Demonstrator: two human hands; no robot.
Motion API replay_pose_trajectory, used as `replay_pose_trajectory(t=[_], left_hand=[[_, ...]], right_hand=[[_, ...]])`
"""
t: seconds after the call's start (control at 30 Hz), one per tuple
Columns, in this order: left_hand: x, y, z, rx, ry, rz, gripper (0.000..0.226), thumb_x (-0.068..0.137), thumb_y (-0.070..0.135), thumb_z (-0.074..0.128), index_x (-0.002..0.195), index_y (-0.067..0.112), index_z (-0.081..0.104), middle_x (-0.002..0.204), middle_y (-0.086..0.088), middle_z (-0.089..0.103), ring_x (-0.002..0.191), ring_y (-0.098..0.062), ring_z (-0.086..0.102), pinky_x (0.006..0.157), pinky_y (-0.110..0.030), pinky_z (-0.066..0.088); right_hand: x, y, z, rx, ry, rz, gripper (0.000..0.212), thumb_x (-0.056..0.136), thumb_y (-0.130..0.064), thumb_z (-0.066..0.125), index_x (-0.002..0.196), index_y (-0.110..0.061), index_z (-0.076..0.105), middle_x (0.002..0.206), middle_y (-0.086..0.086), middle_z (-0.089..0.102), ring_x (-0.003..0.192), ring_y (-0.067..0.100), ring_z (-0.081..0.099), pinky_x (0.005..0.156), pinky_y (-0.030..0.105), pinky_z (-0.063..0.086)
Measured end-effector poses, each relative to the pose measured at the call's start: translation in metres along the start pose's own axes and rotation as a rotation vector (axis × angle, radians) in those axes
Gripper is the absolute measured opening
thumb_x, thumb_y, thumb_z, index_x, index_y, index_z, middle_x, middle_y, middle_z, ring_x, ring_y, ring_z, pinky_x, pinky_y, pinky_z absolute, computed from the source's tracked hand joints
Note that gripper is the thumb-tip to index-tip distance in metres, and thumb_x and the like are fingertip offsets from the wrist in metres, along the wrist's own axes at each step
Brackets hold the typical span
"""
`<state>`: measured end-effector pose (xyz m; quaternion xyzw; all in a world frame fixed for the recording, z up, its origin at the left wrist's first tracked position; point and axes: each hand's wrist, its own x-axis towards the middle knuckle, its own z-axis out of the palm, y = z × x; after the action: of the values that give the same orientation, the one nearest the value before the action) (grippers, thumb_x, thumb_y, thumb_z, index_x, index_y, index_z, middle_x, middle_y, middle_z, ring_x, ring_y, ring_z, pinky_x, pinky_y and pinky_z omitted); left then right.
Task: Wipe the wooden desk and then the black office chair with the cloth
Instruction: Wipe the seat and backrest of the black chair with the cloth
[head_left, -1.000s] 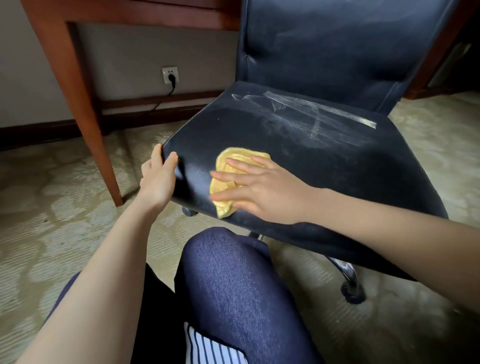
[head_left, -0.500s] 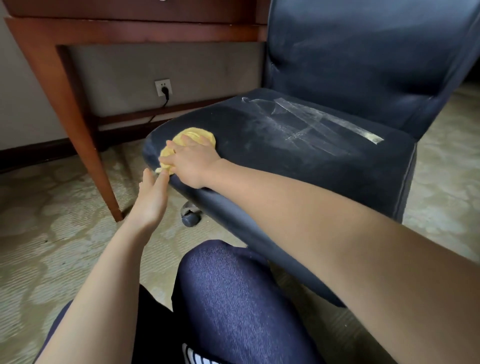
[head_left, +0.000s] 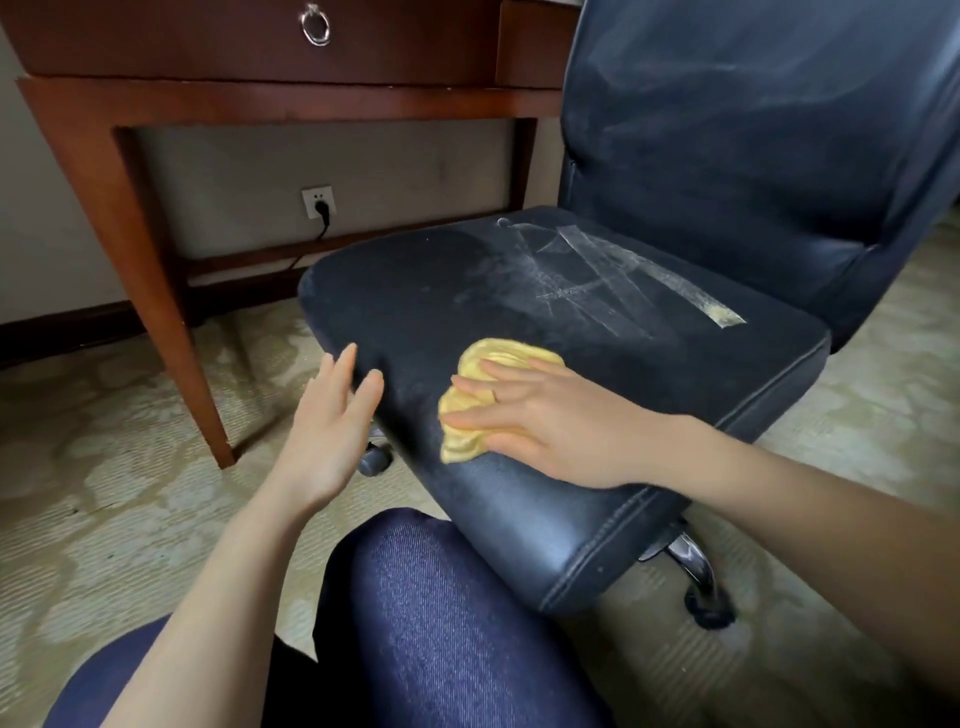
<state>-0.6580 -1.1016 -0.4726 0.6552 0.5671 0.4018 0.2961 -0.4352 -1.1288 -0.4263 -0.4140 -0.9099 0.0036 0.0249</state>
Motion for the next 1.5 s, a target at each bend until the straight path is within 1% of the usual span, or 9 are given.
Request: replay_pose_trajectory(t=[0.17, 0.3, 0.5, 0.63, 0.77, 0.9, 1.2, 1.33, 1.5], left_hand=[[-0.011, 0.005, 0.021, 0.288, -0.08, 0.209, 0.056, 0.096, 0.046, 0.032, 0.149, 0.031, 0.019, 0.152, 0.021, -0.001, 0.14, 0.0, -0.011, 0.117, -0.039, -0.003], [-0.018, 0.014, 0.03, 0.423, -0.114, 0.348, 0.063, 0.093, 0.064, 0.015, 0.149, 0.035, 0.013, 0.152, 0.024, -0.009, 0.138, 0.004, -0.022, 0.115, -0.04, -0.013], [-0.047, 0.045, 0.05, 0.541, -0.21, 0.505, 0.075, 0.081, 0.073, 0.009, 0.146, 0.038, -0.003, 0.154, 0.017, -0.02, 0.138, -0.004, -0.029, 0.112, -0.04, -0.02], [-0.063, 0.064, 0.074, 0.637, -0.298, 0.638, 0.09, 0.077, 0.083, 0.012, 0.15, 0.033, -0.006, 0.153, 0.013, -0.028, 0.137, -0.011, -0.034, 0.111, -0.049, -0.02], [-0.074, 0.076, 0.091, 0.682, -0.334, 0.722, 0.097, 0.076, 0.083, 0.027, 0.152, 0.026, 0.007, 0.159, 0.003, -0.011, 0.144, -0.021, -0.018, 0.112, -0.058, -0.007], [-0.074, 0.072, 0.097, 0.679, -0.317, 0.68, 0.096, 0.074, 0.082, 0.026, 0.151, 0.033, -0.003, 0.156, 0.007, -0.023, 0.141, -0.02, -0.027, 0.112, -0.058, -0.01], [-0.063, 0.068, 0.082, 0.697, -0.338, 0.634, 0.105, 0.067, 0.081, 0.033, 0.142, 0.038, -0.028, 0.145, 0.011, -0.043, 0.132, -0.015, -0.043, 0.109, -0.052, -0.02], [-0.055, 0.082, 0.085, 0.709, -0.288, 0.562, 0.083, 0.072, 0.068, 0.008, 0.132, 0.038, -0.041, 0.137, 0.011, -0.052, 0.127, -0.012, -0.049, 0.108, -0.048, -0.025], [-0.033, 0.099, 0.105, 0.683, -0.196, 0.476, 0.065, 0.074, 0.051, -0.017, 0.134, 0.033, -0.034, 0.144, 0.006, -0.045, 0.13, -0.012, -0.045, 0.109, -0.045, -0.024]], right_hand=[[-0.062, 0.013, -0.002, 0.081, -0.005, 0.019, 0.041, 0.1, -0.042, 0.031, 0.14, -0.045, 0.031, 0.152, -0.019, 0.016, 0.144, 0.0, 0.0, 0.116, 0.022, 0.0], [-0.089, 0.046, -0.007, 0.14, 0.12, 0.091, 0.038, 0.1, -0.033, 0.038, 0.136, -0.032, 0.046, 0.145, -0.015, 0.04, 0.14, 0.002, 0.024, 0.117, 0.023, 0.012], [-0.122, 0.138, -0.001, 0.242, 0.265, 0.563, 0.036, 0.1, -0.008, 0.042, 0.135, -0.013, 0.049, 0.144, 0.0, 0.043, 0.134, 0.01, 0.03, 0.101, -0.003, 0.003], [-0.116, 0.171, 0.0, 0.221, 0.305, 0.728, 0.035, 0.102, -0.016, 0.038, 0.134, -0.021, 0.052, 0.145, -0.004, 0.043, 0.135, 0.015, 0.032, 0.108, 0.013, 0.012], [-0.108, 0.183, 0.005, 0.19, 0.352, 0.861, 0.037, 0.102, -0.025, 0.036, 0.135, -0.024, 0.052, 0.146, -0.005, 0.042, 0.137, 0.016, 0.032, 0.115, 0.035, 0.019], [-0.107, 0.184, 0.009, 0.154, 0.364, 0.925, 0.038, 0.101, -0.029, 0.035, 0.137, -0.029, 0.049, 0.148, -0.006, 0.04, 0.138, 0.017, 0.031, 0.114, 0.037, 0.021], [-0.108, 0.115, 0.01, 0.142, 0.393, 0.791, 0.035, 0.099, -0.024, 0.043, 0.131, -0.032, 0.055, 0.144, -0.01, 0.045, 0.138, 0.01, 0.03, 0.112, 0.025, 0.017], [-0.105, 0.067, 0.016, 0.136, 0.512, 0.654, 0.034, 0.095, -0.019, 0.052, 0.124, -0.032, 0.061, 0.134, -0.012, 0.054, 0.122, -0.014, 0.029, 0.097, -0.002, 0.007], [-0.104, 0.034, 0.031, 0.208, 0.635, 0.523, 0.034, 0.091, -0.03, 0.048, 0.122, -0.032, 0.062, 0.127, -0.023, 0.052, 0.125, -0.01, 0.038, 0.109, 0.016, 0.023]])
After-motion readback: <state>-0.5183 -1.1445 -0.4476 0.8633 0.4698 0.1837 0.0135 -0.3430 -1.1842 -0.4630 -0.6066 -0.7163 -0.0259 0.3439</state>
